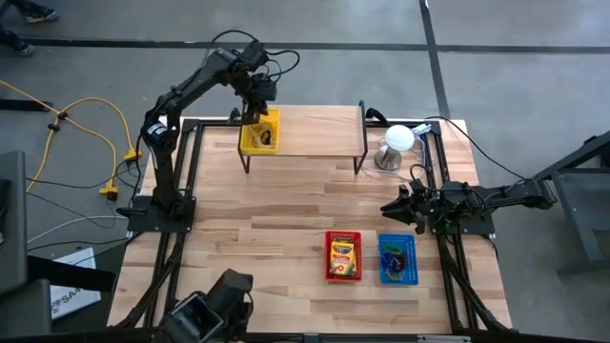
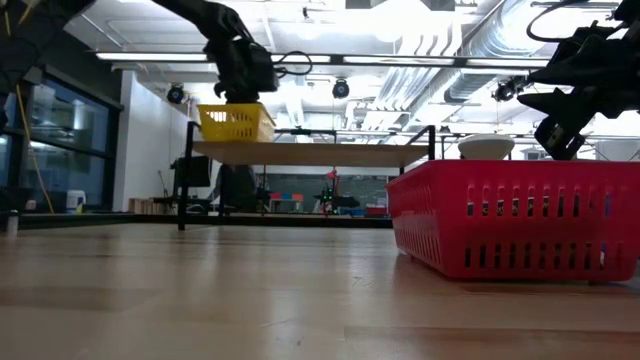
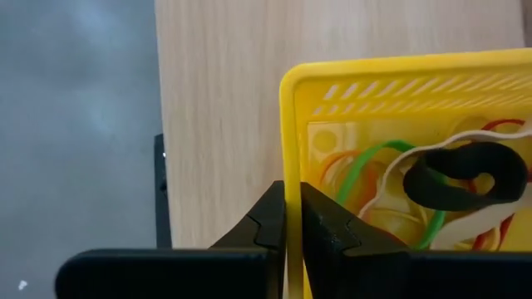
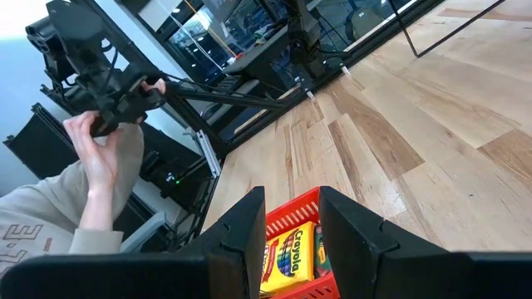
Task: Pick & Place Office Desk Supplies
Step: Put the yellow bin with the rubber bands on the shelf, then put the red bin with the crayon boxes on the shelf
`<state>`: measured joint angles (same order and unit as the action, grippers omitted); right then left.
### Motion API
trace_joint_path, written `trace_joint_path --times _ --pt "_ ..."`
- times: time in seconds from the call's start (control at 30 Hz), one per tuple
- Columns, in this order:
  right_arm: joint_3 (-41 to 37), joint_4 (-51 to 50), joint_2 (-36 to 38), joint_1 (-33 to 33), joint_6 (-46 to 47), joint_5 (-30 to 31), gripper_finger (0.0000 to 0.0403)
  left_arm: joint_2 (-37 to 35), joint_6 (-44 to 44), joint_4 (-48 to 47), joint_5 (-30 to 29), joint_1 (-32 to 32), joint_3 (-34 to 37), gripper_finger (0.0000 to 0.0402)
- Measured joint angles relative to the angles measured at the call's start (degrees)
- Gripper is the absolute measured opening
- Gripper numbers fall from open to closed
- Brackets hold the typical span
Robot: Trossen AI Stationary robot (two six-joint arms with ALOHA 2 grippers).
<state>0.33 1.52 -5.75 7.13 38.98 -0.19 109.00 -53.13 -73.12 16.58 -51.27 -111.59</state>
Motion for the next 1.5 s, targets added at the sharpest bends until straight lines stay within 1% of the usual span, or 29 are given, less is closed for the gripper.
trace_joint_path --times 0.3,0.67,0.9,1.03,1.17,1.33,1.5 --pt "0.01 -0.01 0.0 0.0 0.01 0.0 0.0101 0.1 0.75 0.97 -0.4 0.0 0.0 0.0025" --pt "0.01 -0.01 0.01 0.0 0.0 0.0 0.0101 0.1 1.18 0.98 -0.43 -0.39 -0.17 0.0079" --pt "0.01 -0.01 0.0 -0.01 0.0 0.0 0.0101 0.1 1.43 0.2 -0.4 -0.37 -1.94 0.0083" --pt "0.0 -0.02 0.0 0.0 0.0 0.0 0.0101 0.11 2.24 -2.22 -0.26 -0.36 -4.05 0.0083" --pt "0.01 -0.01 -0.01 -0.01 0.01 0.0 0.0101 0.1 2.61 -3.95 0.94 -0.31 -5.96 0.0083" --pt "0.01 0.0 -0.01 -0.02 0.0 0.0 0.0101 0.1 2.79 -3.09 3.48 -0.3 -7.47 0.0083" --pt "0.0 -0.01 0.0 -0.01 0.01 0.0 0.0101 -1.82 2.0 -2.67 10.47 0.13 -7.61 0.0083"
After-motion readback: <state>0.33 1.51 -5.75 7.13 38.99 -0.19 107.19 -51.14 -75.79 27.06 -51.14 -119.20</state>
